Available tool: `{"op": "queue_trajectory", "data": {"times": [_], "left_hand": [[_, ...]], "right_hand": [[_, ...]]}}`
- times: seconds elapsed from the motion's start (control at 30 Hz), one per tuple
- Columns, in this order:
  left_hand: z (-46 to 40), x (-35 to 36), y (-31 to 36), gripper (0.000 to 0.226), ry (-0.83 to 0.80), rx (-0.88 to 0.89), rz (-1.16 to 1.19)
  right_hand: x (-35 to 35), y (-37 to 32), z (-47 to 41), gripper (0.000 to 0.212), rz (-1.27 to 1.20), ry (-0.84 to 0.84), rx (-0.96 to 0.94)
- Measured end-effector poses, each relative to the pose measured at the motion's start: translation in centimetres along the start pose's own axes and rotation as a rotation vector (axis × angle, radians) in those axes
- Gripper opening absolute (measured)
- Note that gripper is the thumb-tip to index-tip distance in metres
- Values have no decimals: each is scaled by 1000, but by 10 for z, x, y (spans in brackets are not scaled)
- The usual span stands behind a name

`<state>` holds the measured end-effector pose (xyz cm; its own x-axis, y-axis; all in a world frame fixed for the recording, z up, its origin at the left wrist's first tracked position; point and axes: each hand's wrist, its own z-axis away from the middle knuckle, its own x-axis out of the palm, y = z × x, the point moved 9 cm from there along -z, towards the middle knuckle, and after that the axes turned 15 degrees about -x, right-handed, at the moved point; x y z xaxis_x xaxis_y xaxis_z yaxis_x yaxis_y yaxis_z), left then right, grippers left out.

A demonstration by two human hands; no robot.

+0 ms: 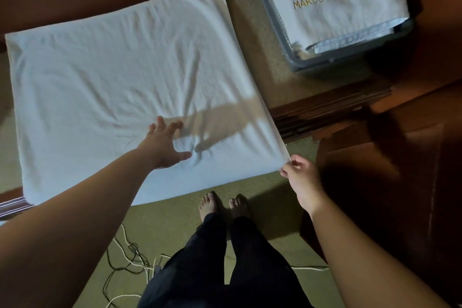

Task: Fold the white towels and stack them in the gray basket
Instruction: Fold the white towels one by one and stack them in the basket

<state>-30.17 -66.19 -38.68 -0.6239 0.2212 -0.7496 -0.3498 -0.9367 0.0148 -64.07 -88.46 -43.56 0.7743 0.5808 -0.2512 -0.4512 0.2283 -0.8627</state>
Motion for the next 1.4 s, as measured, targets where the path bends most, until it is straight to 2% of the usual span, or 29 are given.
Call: {"op": "queue_trajectory", "data": {"times": [0.17, 0.23, 0.37, 0.5, 0.57, 0.63, 0.73, 0.77, 0.83, 0.9, 0.97, 1.0, 1.1, 1.23, 1.3, 1.4], "left_hand": [[3, 1, 2, 103, -2, -2, -1], [4, 0, 2, 103, -4, -4, 0], [5, -1, 2, 104, -12, -6, -19], [4, 1, 2, 104, -6, -1, -17], [3, 1, 2, 105, -3, 5, -21], [3, 1, 0, 107, -12, 5, -31], [2, 1, -1, 109, -13, 14, -60], [2, 1, -1, 110, -11, 23, -73], [1, 1, -1, 111, -12, 37, -94], [1, 1, -1, 112, -19, 50, -113], [2, 1, -1, 112, -25, 65, -129], [3, 1, -2, 113, -29, 72, -136], [8, -2, -5, 113, -31, 101, -154], [11, -11, -6, 110, -51, 109, -136], [12, -17, -3, 100, -51, 89, -102], [9, -35, 6, 76, 40, 32, -80]], "right_hand": [[3, 2, 10, 27, -245, -45, 103], [4, 9, 17, 29, -246, -86, 165], [-6, 13, 19, 20, -181, -53, 215], [4, -5, 20, 37, -286, -89, 222], [8, -15, 24, 38, -315, -104, 223], [12, -20, 27, 34, -428, -139, 231], [20, -33, 32, 47, -700, -188, 276], [21, -34, 33, 47, -687, -201, 291], [22, -32, 35, 41, -492, -226, 328], [12, -27, 32, 30, -115, -213, 308], [-4, -30, 20, 18, 311, -178, 173], [-6, -34, 15, 20, 448, -183, 105], [-4, -42, 13, 20, 551, -158, 61], [-4, -51, 10, 29, 617, 10, 191], [6, -72, 3, 22, 645, 21, 148], [45, -126, -17, 8, 552, -62, -13]]}}
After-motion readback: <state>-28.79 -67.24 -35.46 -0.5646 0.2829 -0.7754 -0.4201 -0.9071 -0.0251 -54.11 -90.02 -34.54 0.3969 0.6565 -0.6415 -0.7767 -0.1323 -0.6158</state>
